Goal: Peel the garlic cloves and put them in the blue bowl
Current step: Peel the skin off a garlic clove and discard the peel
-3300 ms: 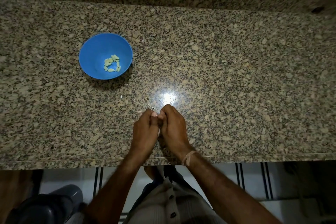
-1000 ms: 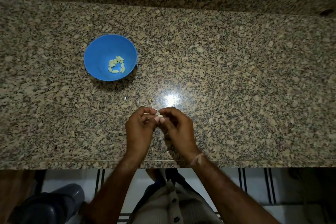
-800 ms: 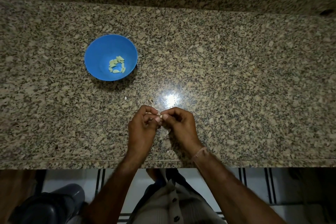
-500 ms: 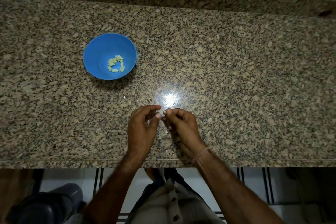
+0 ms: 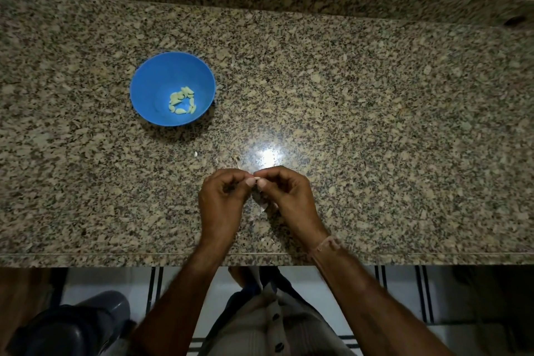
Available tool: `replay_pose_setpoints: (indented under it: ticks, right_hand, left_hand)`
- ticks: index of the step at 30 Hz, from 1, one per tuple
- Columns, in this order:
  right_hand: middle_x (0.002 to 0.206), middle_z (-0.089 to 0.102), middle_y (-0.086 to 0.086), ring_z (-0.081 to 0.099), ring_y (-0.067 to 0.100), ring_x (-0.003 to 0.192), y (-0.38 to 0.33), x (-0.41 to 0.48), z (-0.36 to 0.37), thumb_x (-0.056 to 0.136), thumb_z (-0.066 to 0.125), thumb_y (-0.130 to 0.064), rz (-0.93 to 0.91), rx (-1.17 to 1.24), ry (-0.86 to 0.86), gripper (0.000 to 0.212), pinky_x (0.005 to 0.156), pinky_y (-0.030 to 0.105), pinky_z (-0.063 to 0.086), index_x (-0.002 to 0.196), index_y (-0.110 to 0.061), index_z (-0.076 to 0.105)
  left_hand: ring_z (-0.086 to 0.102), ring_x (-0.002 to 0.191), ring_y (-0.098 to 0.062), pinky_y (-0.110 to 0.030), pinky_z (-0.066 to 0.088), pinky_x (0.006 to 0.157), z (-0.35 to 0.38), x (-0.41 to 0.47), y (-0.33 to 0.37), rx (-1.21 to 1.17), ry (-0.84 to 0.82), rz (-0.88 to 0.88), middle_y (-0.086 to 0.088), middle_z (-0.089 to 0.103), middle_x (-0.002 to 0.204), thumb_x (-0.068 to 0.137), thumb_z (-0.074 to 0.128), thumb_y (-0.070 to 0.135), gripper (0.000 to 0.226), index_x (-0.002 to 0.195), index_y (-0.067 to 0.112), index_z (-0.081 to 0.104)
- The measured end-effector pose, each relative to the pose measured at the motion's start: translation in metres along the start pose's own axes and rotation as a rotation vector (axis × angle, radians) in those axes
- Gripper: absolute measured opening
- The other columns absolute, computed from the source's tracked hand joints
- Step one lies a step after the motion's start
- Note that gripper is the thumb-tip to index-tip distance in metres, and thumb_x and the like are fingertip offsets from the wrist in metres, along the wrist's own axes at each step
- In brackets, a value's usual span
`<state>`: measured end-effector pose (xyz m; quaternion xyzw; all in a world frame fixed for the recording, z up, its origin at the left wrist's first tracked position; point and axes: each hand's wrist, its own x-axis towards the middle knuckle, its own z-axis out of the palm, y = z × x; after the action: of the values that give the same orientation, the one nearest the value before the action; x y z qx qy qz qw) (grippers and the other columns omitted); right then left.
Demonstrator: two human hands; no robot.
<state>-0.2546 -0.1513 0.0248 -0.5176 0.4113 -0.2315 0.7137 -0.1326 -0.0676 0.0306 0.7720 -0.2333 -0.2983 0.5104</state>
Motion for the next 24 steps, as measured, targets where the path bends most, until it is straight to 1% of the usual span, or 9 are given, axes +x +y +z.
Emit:
replay_pose_setpoints:
  ticks: [2, 4, 6, 8, 11, 15, 19, 21, 24]
  right_hand:
    - [0.106, 0.076, 0.019, 0.071, 0.043, 0.106, 0.002, 0.001, 0.003, 0.099, 0.07, -0.007, 0.032, 0.034, 0.032, 0.009, 0.094, 0.06, 0.059, 0.105, -0.004, 0.076]
    - [0.104, 0.077, 0.018, 0.071, 0.041, 0.106, 0.005, 0.003, 0.002, 0.099, 0.07, -0.01, 0.052, 0.032, 0.06, 0.008, 0.096, 0.059, 0.059, 0.102, -0.006, 0.077]
    - [0.102, 0.077, 0.016, 0.073, 0.037, 0.104, 0.007, 0.003, 0.0, 0.098, 0.071, -0.01, 0.062, 0.021, 0.08, 0.007, 0.096, 0.054, 0.06, 0.099, -0.005, 0.077]
    - [0.099, 0.077, 0.02, 0.072, 0.042, 0.102, 0.006, 0.003, 0.0, 0.097, 0.073, -0.012, 0.073, 0.048, 0.055, 0.01, 0.096, 0.057, 0.059, 0.097, -0.003, 0.077]
    - [0.098, 0.076, 0.025, 0.071, 0.049, 0.101, 0.006, 0.002, 0.007, 0.097, 0.075, -0.015, 0.086, 0.062, -0.005, 0.016, 0.095, 0.065, 0.056, 0.096, 0.001, 0.077]
    - [0.101, 0.079, 0.016, 0.074, 0.04, 0.102, 0.009, 0.007, 0.016, 0.099, 0.072, -0.016, 0.081, -0.056, -0.079, 0.014, 0.097, 0.062, 0.057, 0.101, -0.005, 0.08]
    - [0.115, 0.076, -0.004, 0.072, 0.018, 0.113, 0.017, 0.008, 0.009, 0.097, 0.072, -0.011, -0.065, -0.303, -0.045, 0.021, 0.097, 0.049, 0.06, 0.113, -0.022, 0.078]
    - [0.119, 0.07, -0.008, 0.067, 0.009, 0.114, 0.02, 0.004, -0.006, 0.096, 0.073, -0.011, -0.169, -0.534, -0.033, 0.029, 0.097, 0.036, 0.058, 0.122, -0.024, 0.073]
    - [0.117, 0.059, -0.007, 0.056, 0.002, 0.104, 0.024, -0.014, -0.024, 0.091, 0.081, -0.016, -0.24, -0.819, -0.057, 0.046, 0.091, 0.008, 0.045, 0.134, -0.019, 0.066]
  left_hand:
    - [0.067, 0.108, -0.016, -0.04, 0.059, 0.089, 0.001, -0.001, -0.002, 0.08, -0.001, 0.04, 0.006, 0.074, 0.109, 0.097, 0.069, 0.011, 0.014, 0.095, 0.02, 0.079]
    - [0.049, 0.127, -0.005, -0.014, 0.048, 0.094, -0.001, -0.006, -0.003, 0.162, 0.026, 0.052, 0.008, 0.063, 0.133, 0.1, 0.063, 0.01, 0.026, 0.115, 0.027, 0.077]
    - [0.033, 0.13, 0.012, 0.001, 0.036, 0.092, -0.004, -0.01, -0.003, 0.182, 0.056, 0.084, 0.006, 0.052, 0.145, 0.099, 0.067, 0.015, 0.034, 0.129, 0.03, 0.071]
    - [0.033, 0.13, 0.01, -0.006, 0.037, 0.095, -0.006, -0.011, -0.007, 0.207, 0.051, 0.159, 0.008, 0.054, 0.141, 0.095, 0.074, 0.024, 0.031, 0.125, 0.031, 0.073]
    - [0.041, 0.131, -0.009, -0.021, 0.041, 0.095, -0.006, -0.011, -0.007, 0.282, 0.058, 0.194, 0.015, 0.061, 0.131, 0.091, 0.076, 0.035, 0.014, 0.105, 0.033, 0.078]
    - [0.045, 0.123, -0.017, -0.011, 0.039, 0.09, -0.017, -0.01, -0.011, 0.287, 0.118, 0.129, 0.013, 0.065, 0.121, 0.092, 0.077, 0.022, 0.007, 0.091, 0.028, 0.076]
    - [0.047, 0.124, -0.023, -0.052, 0.043, 0.101, -0.049, 0.007, -0.031, 0.431, 0.28, 0.047, 0.01, 0.066, 0.116, 0.086, 0.078, 0.022, 0.006, 0.087, 0.027, 0.075]
    - [0.047, 0.125, -0.025, -0.058, 0.041, 0.102, -0.063, 0.018, -0.043, 0.51, 0.301, 0.025, 0.009, 0.066, 0.117, 0.083, 0.08, 0.024, 0.009, 0.089, 0.028, 0.075]
    - [0.045, 0.126, -0.025, -0.053, 0.042, 0.101, -0.074, 0.016, -0.055, 0.607, 0.257, 0.064, 0.005, 0.06, 0.125, 0.081, 0.085, 0.026, 0.028, 0.104, 0.03, 0.07]
